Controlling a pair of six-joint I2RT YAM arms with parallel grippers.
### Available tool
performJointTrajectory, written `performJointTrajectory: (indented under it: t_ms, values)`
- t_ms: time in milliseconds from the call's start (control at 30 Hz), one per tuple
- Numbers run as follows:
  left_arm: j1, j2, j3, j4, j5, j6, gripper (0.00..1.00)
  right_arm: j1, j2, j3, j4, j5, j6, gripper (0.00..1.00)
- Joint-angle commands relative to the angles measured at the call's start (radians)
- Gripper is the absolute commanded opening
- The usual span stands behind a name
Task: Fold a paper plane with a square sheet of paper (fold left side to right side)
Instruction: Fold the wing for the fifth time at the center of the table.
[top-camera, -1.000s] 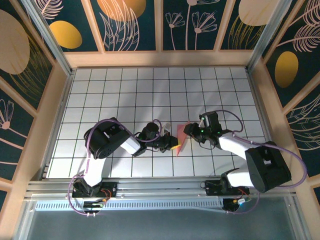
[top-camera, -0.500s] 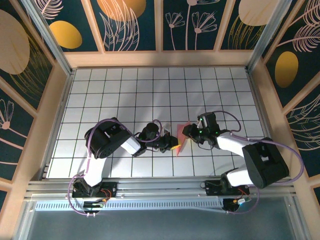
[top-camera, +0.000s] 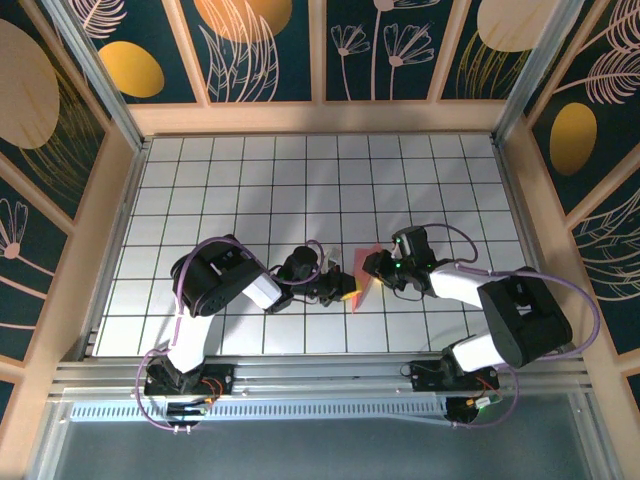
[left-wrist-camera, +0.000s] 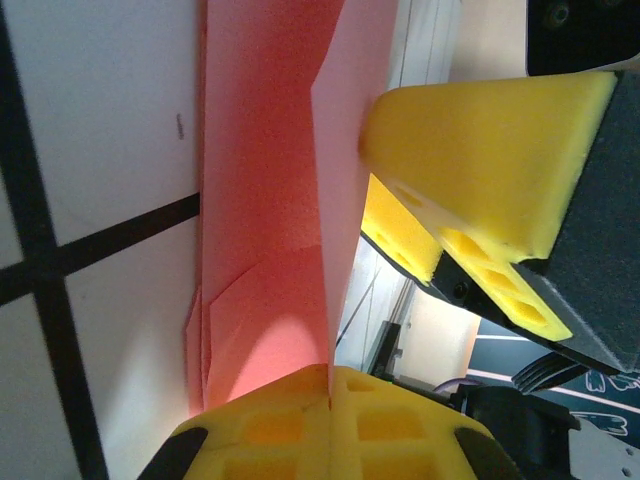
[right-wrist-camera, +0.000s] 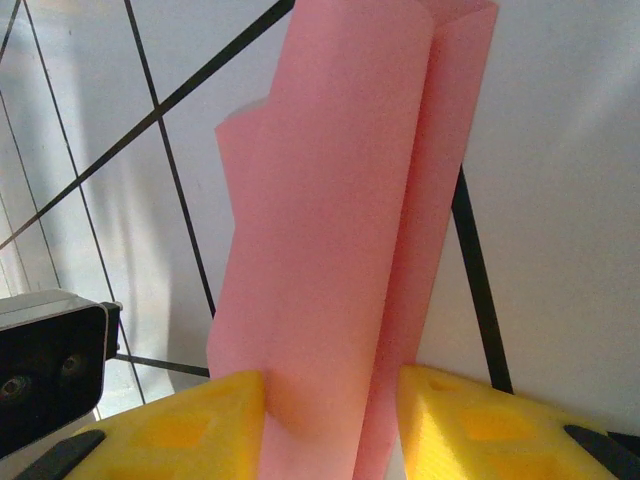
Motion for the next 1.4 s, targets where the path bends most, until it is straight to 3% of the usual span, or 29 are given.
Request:
performJointTrajectory:
  t_ms: [0,600,1367]
  values:
    - [0.008,0.019,0.006,0.031,0.014,-0.012,0.01,0.013,0.017,0.011,0.020,0.014,0.009,0.40]
    - [0.008,0.017,0.009,0.022,0.014,-0.008,0.01,0.015,-0.012,0.039,-0.035,0.029,-0.015,0.41]
    - [0.007,0.014,0.012,0.014,0.015,-0.004,0.02,0.033,0.067,0.045,0.010,0.018,-0.001,0.41]
